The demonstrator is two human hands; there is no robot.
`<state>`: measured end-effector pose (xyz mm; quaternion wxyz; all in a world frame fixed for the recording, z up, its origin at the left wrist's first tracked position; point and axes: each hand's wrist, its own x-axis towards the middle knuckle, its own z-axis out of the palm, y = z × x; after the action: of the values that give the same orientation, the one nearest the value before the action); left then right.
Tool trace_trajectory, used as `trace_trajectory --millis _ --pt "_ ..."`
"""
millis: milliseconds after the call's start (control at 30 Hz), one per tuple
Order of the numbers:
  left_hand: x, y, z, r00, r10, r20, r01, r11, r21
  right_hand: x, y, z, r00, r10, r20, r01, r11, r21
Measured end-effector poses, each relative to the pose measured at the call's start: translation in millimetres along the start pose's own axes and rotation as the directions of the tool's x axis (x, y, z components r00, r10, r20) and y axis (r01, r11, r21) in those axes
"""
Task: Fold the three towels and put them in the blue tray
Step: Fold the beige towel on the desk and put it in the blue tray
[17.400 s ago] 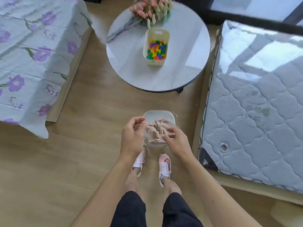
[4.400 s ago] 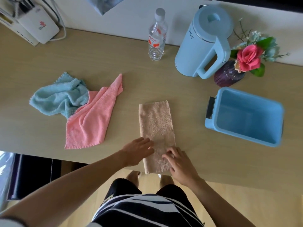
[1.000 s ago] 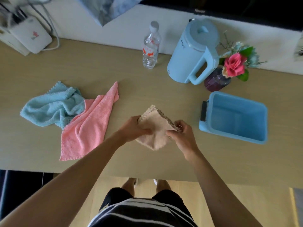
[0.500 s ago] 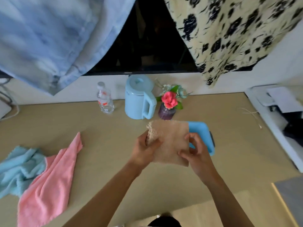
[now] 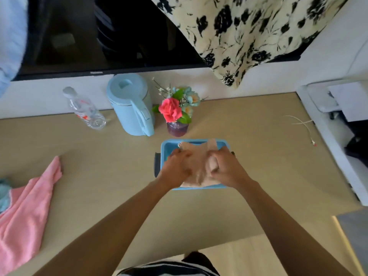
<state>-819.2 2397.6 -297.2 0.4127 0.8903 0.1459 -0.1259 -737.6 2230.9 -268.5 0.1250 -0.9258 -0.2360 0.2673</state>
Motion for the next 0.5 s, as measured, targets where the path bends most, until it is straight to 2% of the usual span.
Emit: trace_trajectory --millis 100,200,333,433,500 --pt "20.2 -4.4 14.4 0.993 -0.08 0.088 0.069 0.99 0.119 17.5 3.3 9.7 0.999 -0.001 0.053 0.007 0.992 -0.123" --pt "33.5 -5.1 26.0 0.982 -0.097 0.162 0.064 0.978 0.198 29.2 5.8 19.5 0.999 0.005 0.05 0.005 0.979 -0.204" --pt "48.6 -9.1 42.8 0.969 -0.154 0.194 0.098 0.957 0.274 37.7 9.4 38.2 0.996 0.048 0.082 -0.022 0.957 -0.289" --pt "58.6 -13.1 53.7 0.964 -0.158 0.213 0.082 0.942 0.327 45.9 9.9 50.3 0.997 0.036 0.065 -0.005 0.909 -0.418" --pt "60.1 -12.9 56.9 0.958 -0.195 0.213 0.107 0.925 0.366 53.7 9.9 54.2 0.998 0.022 0.062 0.016 0.832 -0.555"
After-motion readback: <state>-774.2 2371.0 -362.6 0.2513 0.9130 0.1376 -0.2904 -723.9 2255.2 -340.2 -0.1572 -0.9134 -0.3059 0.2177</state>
